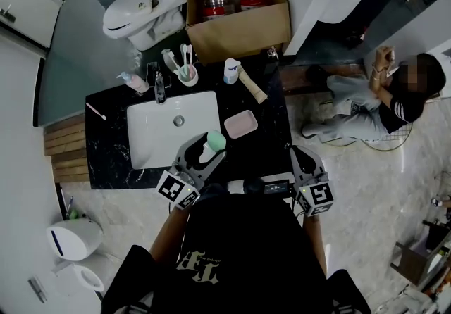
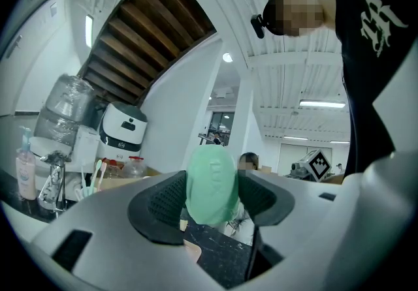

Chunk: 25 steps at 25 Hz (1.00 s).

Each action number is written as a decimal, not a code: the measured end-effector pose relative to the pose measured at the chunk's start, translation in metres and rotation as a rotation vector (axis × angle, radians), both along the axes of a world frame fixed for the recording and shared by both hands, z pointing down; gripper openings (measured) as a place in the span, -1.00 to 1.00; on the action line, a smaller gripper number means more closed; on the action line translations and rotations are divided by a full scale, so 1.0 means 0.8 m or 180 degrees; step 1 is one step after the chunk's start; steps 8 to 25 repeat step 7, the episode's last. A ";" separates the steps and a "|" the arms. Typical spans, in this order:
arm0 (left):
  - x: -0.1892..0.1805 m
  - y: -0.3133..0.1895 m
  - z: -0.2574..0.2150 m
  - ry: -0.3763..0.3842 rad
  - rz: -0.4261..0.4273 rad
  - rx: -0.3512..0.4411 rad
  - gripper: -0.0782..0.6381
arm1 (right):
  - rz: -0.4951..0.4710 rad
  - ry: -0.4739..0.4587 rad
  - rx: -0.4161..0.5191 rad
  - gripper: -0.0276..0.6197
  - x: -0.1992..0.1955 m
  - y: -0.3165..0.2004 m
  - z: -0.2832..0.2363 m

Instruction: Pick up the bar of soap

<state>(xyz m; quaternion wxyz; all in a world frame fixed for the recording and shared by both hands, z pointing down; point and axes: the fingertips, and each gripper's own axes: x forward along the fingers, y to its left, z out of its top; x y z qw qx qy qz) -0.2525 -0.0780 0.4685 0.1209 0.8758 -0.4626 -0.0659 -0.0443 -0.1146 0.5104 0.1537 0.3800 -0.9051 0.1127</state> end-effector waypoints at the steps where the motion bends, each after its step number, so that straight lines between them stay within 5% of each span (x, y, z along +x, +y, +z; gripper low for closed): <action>1: -0.001 0.000 0.001 0.0001 -0.0004 -0.0006 -0.05 | 0.0004 0.0004 -0.0004 -0.89 -0.001 0.000 0.000; 25: 0.001 0.002 0.001 -0.0010 0.0012 -0.0006 -0.05 | 0.0013 0.0029 -0.0018 -0.89 0.000 0.001 0.000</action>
